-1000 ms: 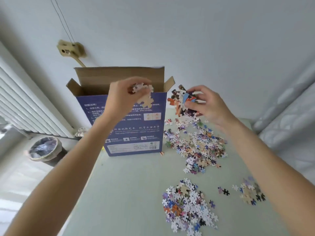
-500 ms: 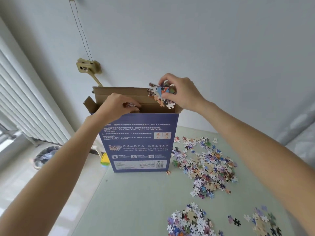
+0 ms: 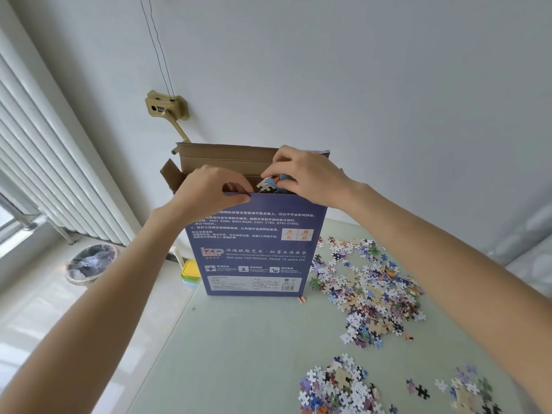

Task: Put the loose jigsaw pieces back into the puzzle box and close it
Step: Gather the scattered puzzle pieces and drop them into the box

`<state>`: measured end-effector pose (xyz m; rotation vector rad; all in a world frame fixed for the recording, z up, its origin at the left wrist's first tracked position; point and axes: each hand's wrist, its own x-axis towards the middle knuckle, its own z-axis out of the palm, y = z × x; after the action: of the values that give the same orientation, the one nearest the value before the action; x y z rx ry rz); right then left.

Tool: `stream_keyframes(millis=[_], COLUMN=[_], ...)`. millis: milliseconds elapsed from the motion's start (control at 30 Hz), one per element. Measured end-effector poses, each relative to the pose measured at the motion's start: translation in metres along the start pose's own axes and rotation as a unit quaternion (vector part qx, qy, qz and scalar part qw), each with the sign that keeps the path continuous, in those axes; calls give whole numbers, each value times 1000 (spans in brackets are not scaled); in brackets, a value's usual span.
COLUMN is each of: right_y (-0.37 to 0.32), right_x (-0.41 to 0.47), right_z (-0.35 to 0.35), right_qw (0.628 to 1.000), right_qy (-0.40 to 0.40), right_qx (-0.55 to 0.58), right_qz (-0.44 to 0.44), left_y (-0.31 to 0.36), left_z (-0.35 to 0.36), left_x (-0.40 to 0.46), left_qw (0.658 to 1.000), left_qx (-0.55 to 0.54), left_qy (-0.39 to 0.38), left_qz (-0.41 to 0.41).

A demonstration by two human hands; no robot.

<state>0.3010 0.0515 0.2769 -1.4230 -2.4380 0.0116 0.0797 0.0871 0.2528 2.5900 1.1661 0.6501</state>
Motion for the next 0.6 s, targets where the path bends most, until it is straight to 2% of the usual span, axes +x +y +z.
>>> stream_keyframes(millis=[167,300,600], right_y=[-4,-4,-13], right_x=[2,0,-7], right_z=[5,8,15], right_qw=[999,999,993], right_qy=[9,24,53], right_qx=[-31,-4,-19], right_qz=[26,43,101], left_y=[2,5,15], left_z=[4,6,20], left_x=[-3,-7,-18], left_qw=[999,998,985], left_qx=[13,22,71], left_qy=[30,53,150], left_qz=[14,28,47])
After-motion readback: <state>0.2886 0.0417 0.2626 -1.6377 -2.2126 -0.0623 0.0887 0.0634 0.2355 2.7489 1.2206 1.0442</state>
